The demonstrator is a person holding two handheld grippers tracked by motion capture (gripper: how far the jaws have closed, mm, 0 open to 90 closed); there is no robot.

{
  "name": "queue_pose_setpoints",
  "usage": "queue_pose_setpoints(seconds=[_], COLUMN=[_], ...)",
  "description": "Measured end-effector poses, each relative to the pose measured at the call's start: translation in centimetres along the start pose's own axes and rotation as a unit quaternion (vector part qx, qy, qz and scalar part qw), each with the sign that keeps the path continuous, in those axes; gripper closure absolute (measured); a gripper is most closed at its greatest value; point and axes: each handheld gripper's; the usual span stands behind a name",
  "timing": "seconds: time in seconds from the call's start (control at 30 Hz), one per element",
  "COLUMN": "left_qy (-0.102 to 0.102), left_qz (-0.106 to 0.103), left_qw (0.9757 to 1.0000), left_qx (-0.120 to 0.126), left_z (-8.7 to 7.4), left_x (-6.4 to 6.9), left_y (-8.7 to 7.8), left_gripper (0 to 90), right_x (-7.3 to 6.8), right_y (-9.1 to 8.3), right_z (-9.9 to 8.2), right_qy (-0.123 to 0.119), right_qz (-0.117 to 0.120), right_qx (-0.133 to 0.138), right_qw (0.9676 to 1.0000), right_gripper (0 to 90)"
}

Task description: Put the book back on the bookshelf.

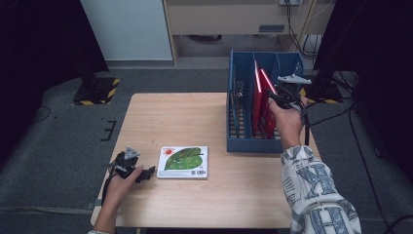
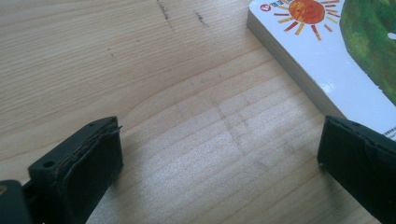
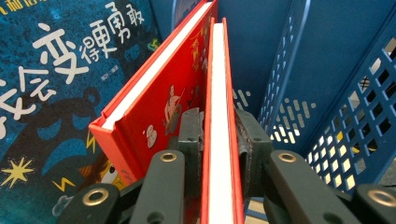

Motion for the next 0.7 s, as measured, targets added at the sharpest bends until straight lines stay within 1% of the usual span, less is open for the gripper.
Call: queue_pose_setpoints(seconds=[0.13,0.43,0.6,0.63,0.7], left_qy=[0.0,0.0,0.001,0.001,0.001], left_qz=[0.0,0.0,0.0,0.0,0.0], left_qw=[1.0,1.0,1.0,1.0,1.0], left_qx=[0.0,0.0,0.0,0.0,0.0], left_z=[0.0,0.0,0.0,0.0,0.0], left_x=[0.0,0.01,0.02,0.02,0.02], left_y=[0.0,0.01,0.01,0.01,0.01], left_gripper=[0.0,0.0,0.0,0.0,0.0], right_x=[0.07,-0.17,-0.21,-0.25,-0.35], right_y=[-0.01,0.33,0.28,0.27,0.24], right_z=[0.3,0.95,0.97,0.96,0.94], right_qy=[0.002,-0.007,-0.005,-0.005,-0.005], right_qz=[-0.002,-0.004,-0.007,-0.012,-0.014], right_qx=[-0.001,-0.021,-0.022,-0.022,-0.021], right_qw=[1.0,0.9997,0.9997,0.9997,0.9997], right_gripper=[74.6,75.9,78.1,78.4,78.9])
Point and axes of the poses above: each handheld gripper's, and its own axes: y roughly forward along the jaws, z roughly out of its top, x roughly to its right, and after that the axes turned 5 degrees about -z, right-handed
